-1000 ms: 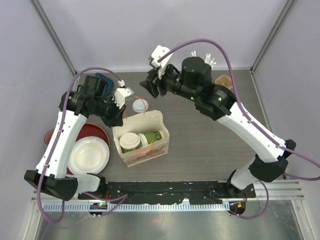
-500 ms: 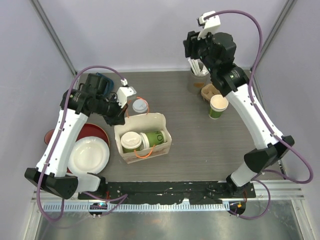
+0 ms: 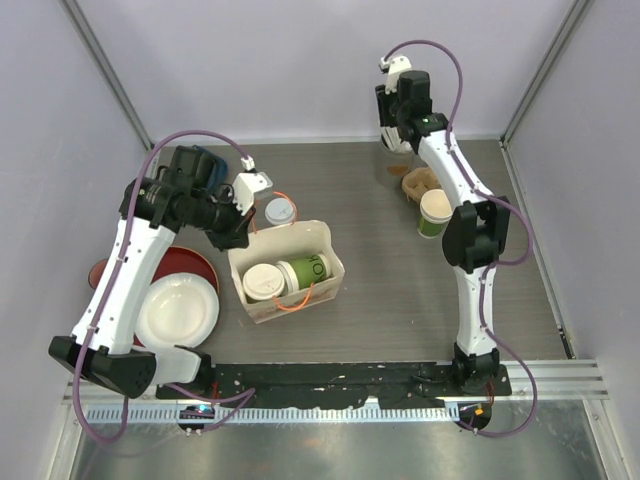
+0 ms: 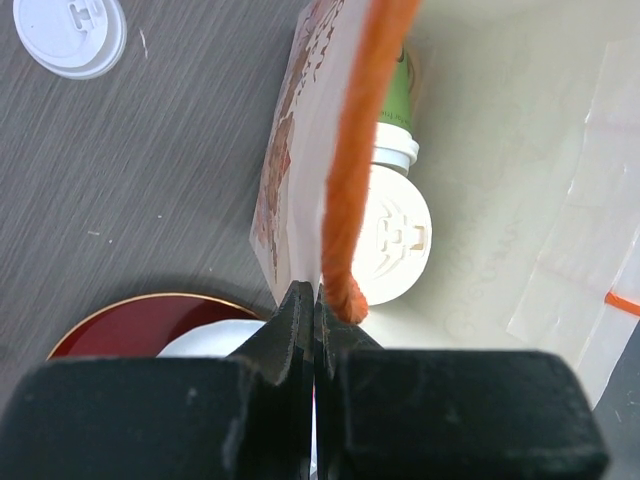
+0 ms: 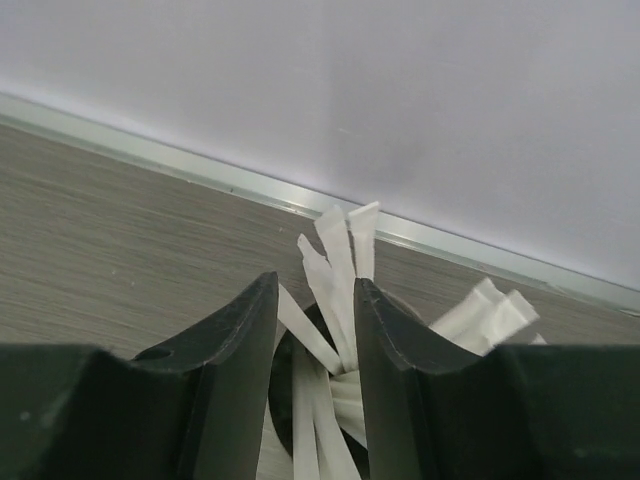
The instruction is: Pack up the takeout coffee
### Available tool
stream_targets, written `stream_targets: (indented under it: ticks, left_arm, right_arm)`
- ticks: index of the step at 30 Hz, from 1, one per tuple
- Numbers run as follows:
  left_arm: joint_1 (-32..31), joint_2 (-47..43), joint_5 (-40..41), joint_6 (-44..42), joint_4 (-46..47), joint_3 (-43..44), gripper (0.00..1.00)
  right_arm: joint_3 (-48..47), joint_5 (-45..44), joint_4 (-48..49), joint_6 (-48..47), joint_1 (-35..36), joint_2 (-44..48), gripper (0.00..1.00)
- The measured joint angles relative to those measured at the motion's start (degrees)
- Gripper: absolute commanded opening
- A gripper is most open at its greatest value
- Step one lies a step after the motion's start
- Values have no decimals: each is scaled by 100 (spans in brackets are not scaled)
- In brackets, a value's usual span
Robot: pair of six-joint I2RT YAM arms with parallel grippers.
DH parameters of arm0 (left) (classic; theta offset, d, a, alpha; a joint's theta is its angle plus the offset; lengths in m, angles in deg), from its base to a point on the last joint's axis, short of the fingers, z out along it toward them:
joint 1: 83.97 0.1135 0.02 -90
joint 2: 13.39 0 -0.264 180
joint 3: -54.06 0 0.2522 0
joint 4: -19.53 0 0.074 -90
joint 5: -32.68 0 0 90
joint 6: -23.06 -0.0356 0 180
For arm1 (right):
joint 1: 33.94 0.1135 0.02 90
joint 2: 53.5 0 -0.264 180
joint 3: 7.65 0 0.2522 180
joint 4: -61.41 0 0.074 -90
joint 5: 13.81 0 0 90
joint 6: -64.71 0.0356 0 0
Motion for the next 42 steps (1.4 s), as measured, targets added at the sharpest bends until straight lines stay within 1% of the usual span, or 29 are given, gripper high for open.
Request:
stream_targets:
  ticks: [5, 11, 15, 16, 18, 20, 21, 22, 23, 24, 29, 31, 37, 42]
  left_arm:
    - [0, 37, 50, 9, 2, 0, 0]
    - [0, 103, 188, 52, 2, 0, 0]
    - [0, 107, 219, 125, 2, 0, 0]
    - [0, 107, 227, 131, 2, 0, 0]
    - [0, 107, 232, 138, 2, 0, 0]
    - [0, 107, 232, 140, 2, 0, 0]
    - [0, 107, 232, 140, 2, 0, 0]
    - [0, 107, 232, 140, 2, 0, 0]
    - [0, 107, 232, 142, 2, 0, 0]
    - [0, 107, 232, 146, 2, 0, 0]
    - [0, 107, 229, 157, 4, -4, 0]
    - [0, 107, 232, 157, 2, -11, 0]
    - [0, 107, 232, 157, 2, -13, 0]
    - [0, 105, 229, 157, 2, -39, 0]
  right_arm:
    - [-295, 247, -70, -398, 52, -496, 42]
    - [-306, 378, -11, -595, 85, -529, 45]
    - [-304, 372, -4, -662, 85, -529, 44]
    - [-304, 369, -4, -680, 85, -529, 40]
    - [-304, 358, -4, -723, 85, -533, 35]
    - [-304, 286, -7, -767, 85, -546, 24]
    - [-304, 264, -7, -787, 83, -557, 17]
    - [-304, 238, -7, -809, 83, -573, 6]
    - [-306, 221, -9, -837, 83, -588, 2]
    - [-306, 205, -22, -863, 85, -608, 1]
    - [-275, 151, -149, -892, 85, -610, 1]
    - [-107, 90, -87, -909, 85, -531, 1]
    - [713, -181, -31, -933, 85, 70, 1]
    - [850, -374, 98, -946, 85, 520, 1]
